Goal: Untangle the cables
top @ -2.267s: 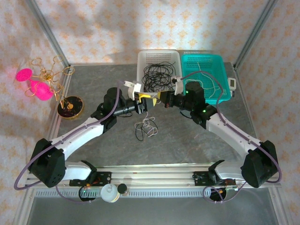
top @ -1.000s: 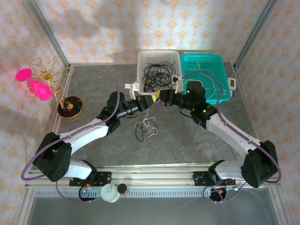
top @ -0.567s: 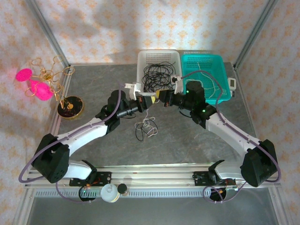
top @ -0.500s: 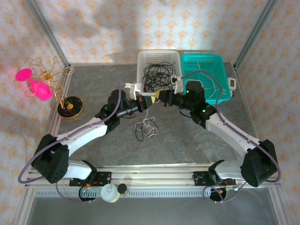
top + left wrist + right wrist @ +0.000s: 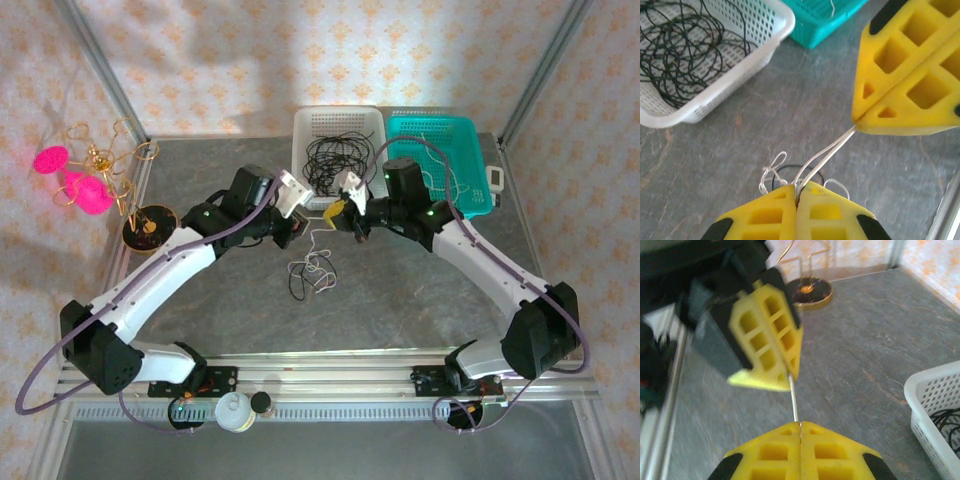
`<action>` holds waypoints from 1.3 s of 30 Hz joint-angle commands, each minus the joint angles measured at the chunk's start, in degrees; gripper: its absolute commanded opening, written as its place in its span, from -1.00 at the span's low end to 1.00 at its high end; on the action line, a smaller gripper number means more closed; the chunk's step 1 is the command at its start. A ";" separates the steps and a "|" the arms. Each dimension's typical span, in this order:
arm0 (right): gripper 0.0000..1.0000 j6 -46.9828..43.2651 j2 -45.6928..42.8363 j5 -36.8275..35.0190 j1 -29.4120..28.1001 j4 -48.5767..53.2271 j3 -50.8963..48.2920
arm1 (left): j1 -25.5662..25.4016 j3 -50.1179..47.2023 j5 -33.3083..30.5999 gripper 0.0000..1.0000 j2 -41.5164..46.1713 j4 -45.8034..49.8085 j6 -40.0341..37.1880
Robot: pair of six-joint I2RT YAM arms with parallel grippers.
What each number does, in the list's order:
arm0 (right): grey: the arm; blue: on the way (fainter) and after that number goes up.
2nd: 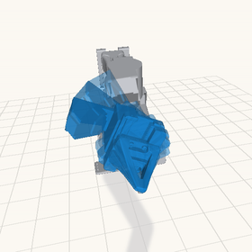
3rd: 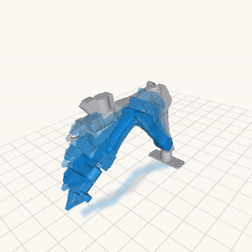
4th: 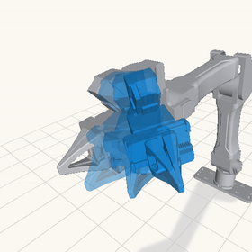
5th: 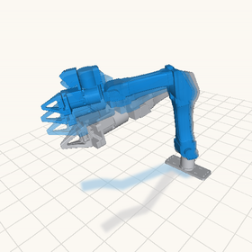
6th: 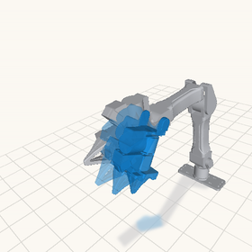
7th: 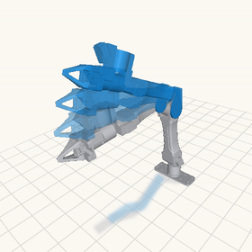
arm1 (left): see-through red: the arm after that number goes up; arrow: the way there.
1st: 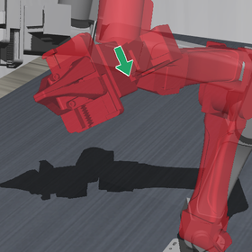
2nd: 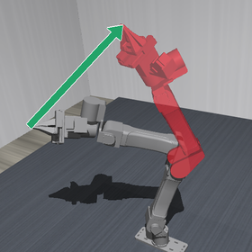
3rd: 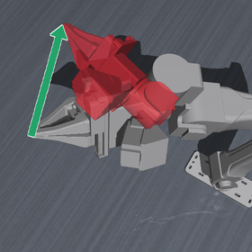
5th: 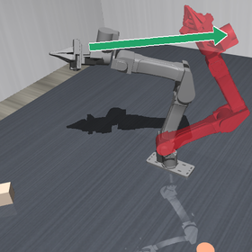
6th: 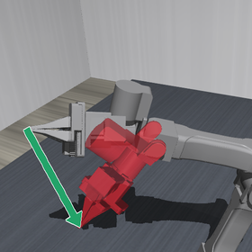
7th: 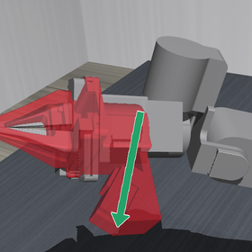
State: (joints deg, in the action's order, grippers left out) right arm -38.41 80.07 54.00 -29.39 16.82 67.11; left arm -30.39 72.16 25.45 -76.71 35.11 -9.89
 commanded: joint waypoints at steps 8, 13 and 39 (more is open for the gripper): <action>-0.18 -19.37 -0.84 -6.98 1.87 3.24 1.39 | -0.09 6.50 -6.10 -1.00 -0.63 15.40 -8.91; -0.49 -11.56 -4.54 -3.86 1.94 -10.79 -7.28 | -0.29 7.82 -5.20 -1.00 0.34 12.62 -7.06; 0.01 35.64 13.79 -5.66 -8.05 -89.61 -30.92 | -2.10 23.23 -11.36 -1.00 7.62 -4.01 -6.46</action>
State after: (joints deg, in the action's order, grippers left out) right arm -5.74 91.24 47.81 -36.56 -60.12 33.47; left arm -31.92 92.60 14.52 -69.10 33.98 -15.55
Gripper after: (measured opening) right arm 0.504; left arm 0.041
